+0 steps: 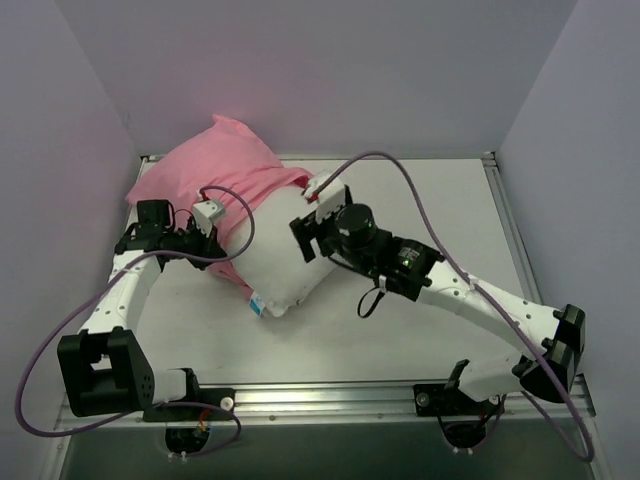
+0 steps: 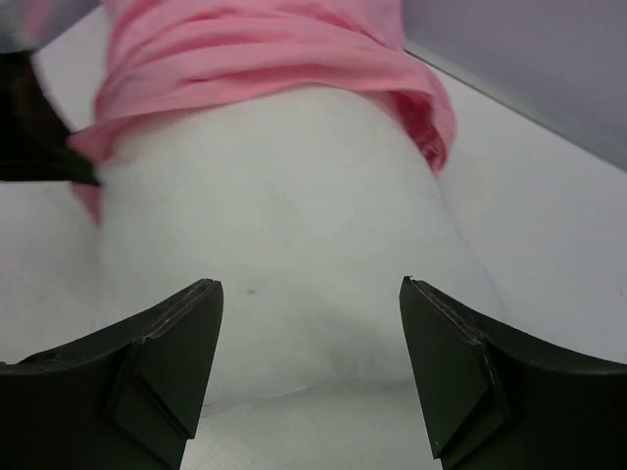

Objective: Remove the pillowcase from the pillow

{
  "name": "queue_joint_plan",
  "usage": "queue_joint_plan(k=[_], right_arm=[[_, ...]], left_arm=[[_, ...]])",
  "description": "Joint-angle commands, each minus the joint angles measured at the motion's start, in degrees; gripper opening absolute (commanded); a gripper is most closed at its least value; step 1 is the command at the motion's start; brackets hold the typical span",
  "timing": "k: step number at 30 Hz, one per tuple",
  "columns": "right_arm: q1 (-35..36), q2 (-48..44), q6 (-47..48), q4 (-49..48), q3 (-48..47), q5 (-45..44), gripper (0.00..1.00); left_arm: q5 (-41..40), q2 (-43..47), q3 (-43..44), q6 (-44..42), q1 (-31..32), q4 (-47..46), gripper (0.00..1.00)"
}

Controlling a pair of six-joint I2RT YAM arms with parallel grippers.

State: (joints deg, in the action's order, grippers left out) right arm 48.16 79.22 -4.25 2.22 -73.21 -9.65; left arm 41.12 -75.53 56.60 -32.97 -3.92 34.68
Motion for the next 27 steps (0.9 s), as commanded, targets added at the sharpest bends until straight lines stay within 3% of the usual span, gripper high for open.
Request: queue_joint_plan(k=[1, 4, 9, 15, 23, 25, 27], right_arm=[[14.4, -1.0, 15.8, -4.7, 3.5, -12.8, 0.74], [23.5, 5.1, 22.1, -3.0, 1.7, -16.4, 0.74], [30.3, 15.0, 25.1, 5.2, -4.1, -23.9, 0.78], [31.2, 23.4, 27.1, 2.8, -5.0, -30.2, 0.80], [26.7, 33.0, 30.7, -1.5, -2.7, -42.7, 0.80], [25.1, 35.4, 30.6, -1.6, -3.1, -44.5, 0.76], [23.9, 36.7, 28.8, -0.5, -4.6, -44.8, 0.56]], left_arm=[[0.6, 1.9, 1.3, 2.2, 1.4, -2.3, 0.02], [0.3, 2.1, 1.6, 2.5, 2.1, -2.2, 0.02], [-0.3, 2.8, 2.4, 2.8, 2.3, -1.9, 0.02], [-0.3, 2.8, 3.2, 3.3, 2.6, -1.5, 0.02], [0.2, 2.6, 4.3, 2.1, 2.6, -0.6, 0.02], [0.4, 2.3, 4.7, 1.5, 2.5, 0.0, 0.02], [0.7, 2.2, 5.0, 1.2, 2.4, 0.5, 0.02]])
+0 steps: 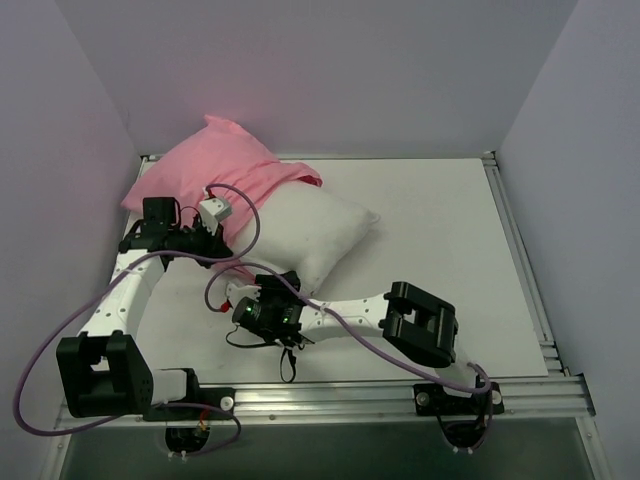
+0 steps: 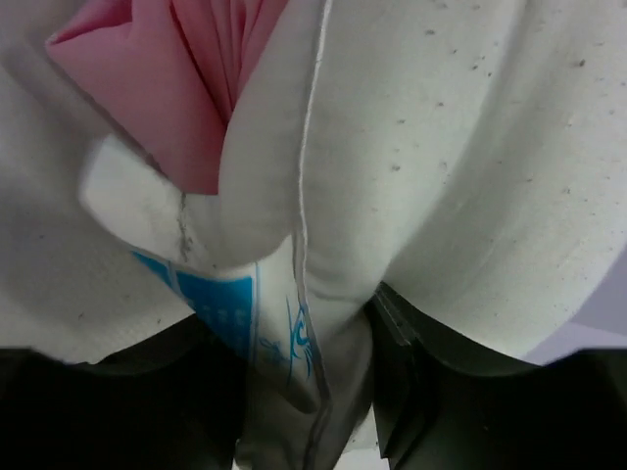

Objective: Remove the pillowcase from the pillow

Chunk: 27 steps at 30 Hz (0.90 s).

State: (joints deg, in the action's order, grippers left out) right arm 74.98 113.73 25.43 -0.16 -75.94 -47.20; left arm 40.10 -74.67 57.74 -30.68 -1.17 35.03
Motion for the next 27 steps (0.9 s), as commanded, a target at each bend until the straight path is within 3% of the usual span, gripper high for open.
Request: queue_joint_plan(k=[1, 2, 7, 11, 12, 15, 18, 20, 21, 22, 24, 25, 27], right_arm=[[-4.0, 2.4, -1.5, 2.4, -2.3, -7.5, 0.38], [-4.5, 2.4, -2.5, 2.4, -2.5, -7.8, 0.00], [-5.6, -1.1, -4.9, 0.9, -1.4, -5.2, 0.00], [-5.9, -5.6, -7.8, -1.9, -0.1, -0.1, 0.00], [-6.2, -7.1, -9.2, -2.0, -0.1, 1.5, 0.00], [-7.6, -9.1, -12.1, -1.9, -0.4, 6.8, 0.00], [-8.6, -10.1, -13.6, -2.0, -0.6, 10.3, 0.00], [-8.8, -10.3, -15.1, -1.2, -1.6, 11.2, 0.00], [-8.8, -10.4, -15.5, -1.1, -1.8, 12.0, 0.00], [-8.8, -10.5, -16.1, -0.9, -1.9, 12.2, 0.00], [-9.3, -11.5, -16.6, -0.8, -1.8, 12.9, 0.00], [-9.8, -11.9, -17.2, -0.5, -1.6, 13.3, 0.00], [-11.0, -13.5, -18.7, 0.0, -0.5, 14.3, 0.00]], left_arm=[[1.7, 1.4, 3.9, -1.7, -0.3, 0.3, 0.02], [1.7, 1.3, 4.0, -1.9, -0.3, 0.7, 0.02], [0.0, -0.4, 4.1, -3.0, -0.4, 2.1, 0.02], [-2.7, -2.6, 4.1, -3.3, -0.2, 1.8, 0.16], [-2.8, -2.8, 4.2, -3.3, -0.3, 1.6, 0.28], [-2.9, -3.4, 4.1, -3.0, 0.1, 0.9, 0.45], [-3.7, -3.8, 3.5, -3.5, 0.6, -0.4, 0.54], [-4.5, -3.8, 2.9, -2.6, 2.6, -2.2, 0.54], [-5.4, -3.9, 2.8, -2.0, 2.8, -2.8, 0.54], [-6.1, -4.0, 2.7, -1.5, 2.8, -3.5, 0.47], [-7.7, -4.2, 2.7, -1.1, 2.6, -3.7, 0.26], [-8.4, -4.4, 2.6, -1.2, 2.6, -3.6, 0.04], [-10.6, -4.6, 2.2, -1.5, 2.3, -4.1, 0.02]])
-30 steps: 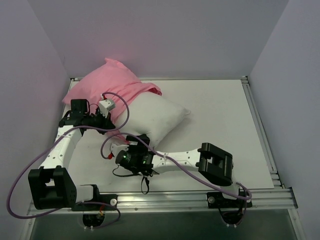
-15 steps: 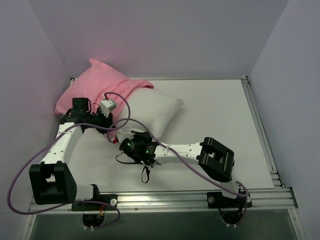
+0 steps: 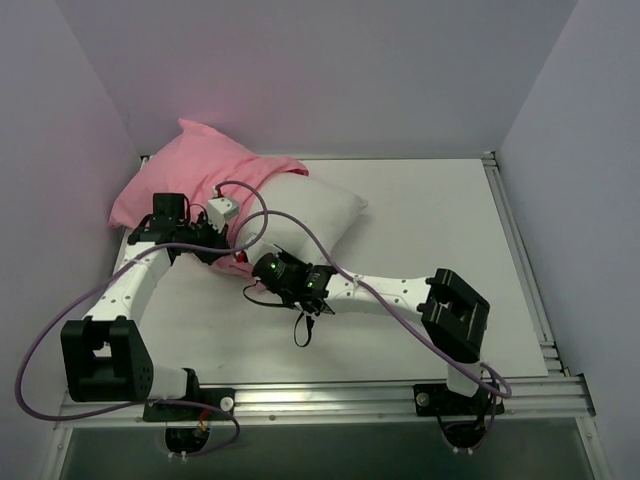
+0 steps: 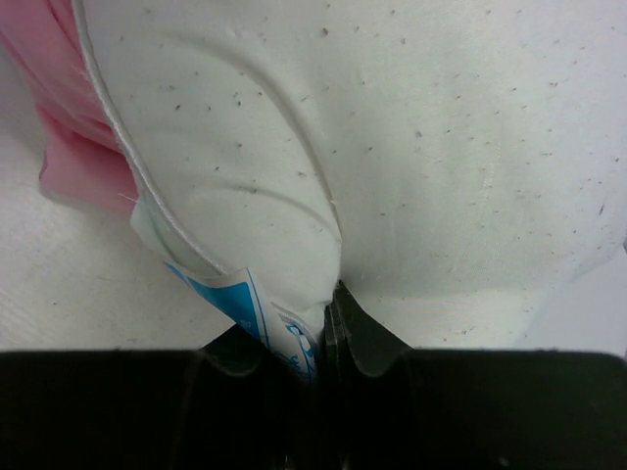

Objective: Remove the pillowcase from the pillow

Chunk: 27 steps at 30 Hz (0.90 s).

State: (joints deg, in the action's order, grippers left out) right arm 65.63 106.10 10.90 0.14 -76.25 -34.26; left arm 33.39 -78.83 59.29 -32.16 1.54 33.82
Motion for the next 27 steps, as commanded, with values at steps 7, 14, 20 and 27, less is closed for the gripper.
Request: queue_joint_plan(k=[7, 14, 20, 27], right_arm=[[-7.6, -12.0, -13.6, 11.5, 5.0, 3.8, 0.00], [-16.2, -19.1, -22.8, 17.1, 13.6, 6.6, 0.00], [-21.4, -22.8, -24.3, 19.3, 15.3, 7.6, 0.00], [-24.2, -26.3, -23.9, 18.6, 17.5, 11.7, 0.00]], left_arm=[[-15.2, -4.8, 1.1, -1.8, -9.3, -8.9, 0.02], [-14.5, -7.4, 8.0, -2.5, -17.0, -9.1, 0.02], [-17.0, -10.6, 11.0, -0.3, -20.3, -13.0, 0.02], [-7.0, -7.1, 9.8, 2.6, -21.8, -7.5, 0.02]])
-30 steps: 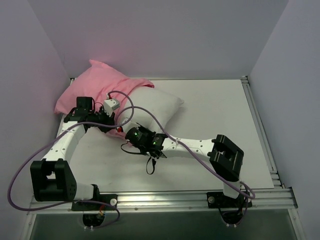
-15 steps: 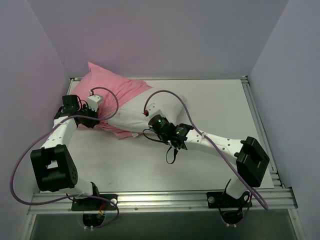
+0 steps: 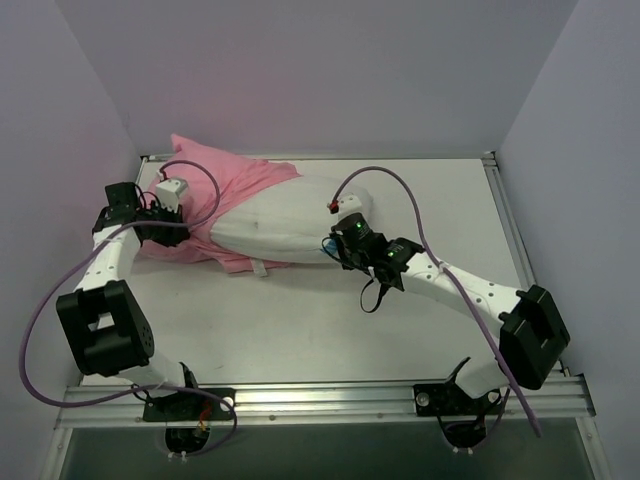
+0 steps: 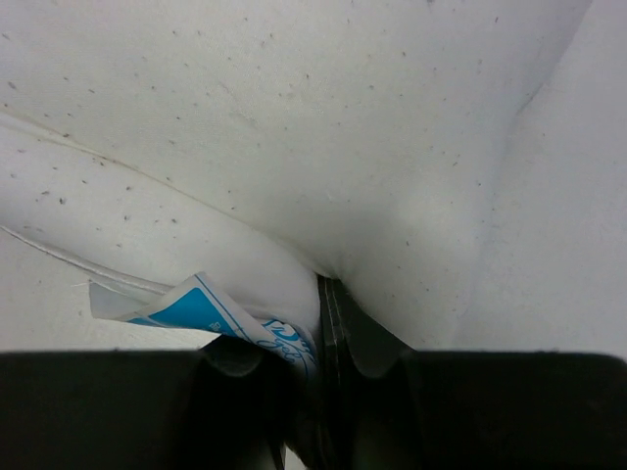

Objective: Remove the pillowcase from the pillow

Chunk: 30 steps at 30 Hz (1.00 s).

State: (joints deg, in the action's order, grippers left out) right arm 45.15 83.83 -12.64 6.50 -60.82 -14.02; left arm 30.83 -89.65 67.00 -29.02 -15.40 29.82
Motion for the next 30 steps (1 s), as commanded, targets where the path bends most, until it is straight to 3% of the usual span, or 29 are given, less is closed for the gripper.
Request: queue_joint_plan(k=[1, 4, 8, 9, 12, 19, 22, 25, 26, 28, 29, 30], right_arm=[[-3.8, -4.1, -0.5, 12.2, 2.3, -8.0, 0.00], [-3.9, -5.3, -0.7, 12.9, 1.9, -6.6, 0.00], [-4.7, -6.6, 3.3, 13.3, 0.4, 10.7, 0.00], [-4.5, -6.3, 3.6, 15.2, -0.3, 12.2, 0.27], [-4.4, -6.5, 3.1, 19.1, -3.2, 12.5, 0.59], [-3.9, -9.0, 1.2, 20.1, -17.7, 17.1, 0.70], [-3.5, -4.1, -0.4, 16.1, -24.3, 16.7, 0.70], [-3.7, 3.8, -2.6, 12.0, -28.6, 11.2, 0.54], [-3.7, 5.9, -3.7, 11.3, -29.7, 9.5, 0.38], [-4.4, 12.6, -4.2, 10.7, -32.3, 7.2, 0.22], [-4.5, 14.6, -4.4, 10.4, -32.8, 7.0, 0.08], [-4.5, 16.5, -5.1, 10.5, -33.1, 7.1, 0.03]], left_arm=[[-1.6, 7.4, 0.4, -0.1, -3.5, -3.8, 0.02], [-1.6, 13.2, -6.9, -1.2, 1.2, -4.7, 0.02], [0.4, 16.5, -12.9, -3.5, 4.6, -3.2, 0.02], [1.1, 17.0, -14.3, -4.0, 5.1, -2.5, 0.02], [2.7, 18.3, -15.8, -4.6, 6.5, -1.5, 0.02], [7.0, 18.9, -16.1, -7.0, 7.0, 2.7, 0.02], [7.6, 19.3, -16.5, -8.2, 7.5, 3.8, 0.02], [8.5, 19.6, -16.1, -9.0, 7.6, 5.0, 0.03], [9.2, 19.7, -15.5, -10.2, 7.6, 6.7, 0.04], [11.2, 19.9, -14.7, -11.7, 7.8, 8.7, 0.08], [11.6, 20.0, -14.4, -13.2, 7.8, 10.3, 0.11], [12.0, 20.1, -13.7, -14.0, 7.8, 11.2, 0.14]])
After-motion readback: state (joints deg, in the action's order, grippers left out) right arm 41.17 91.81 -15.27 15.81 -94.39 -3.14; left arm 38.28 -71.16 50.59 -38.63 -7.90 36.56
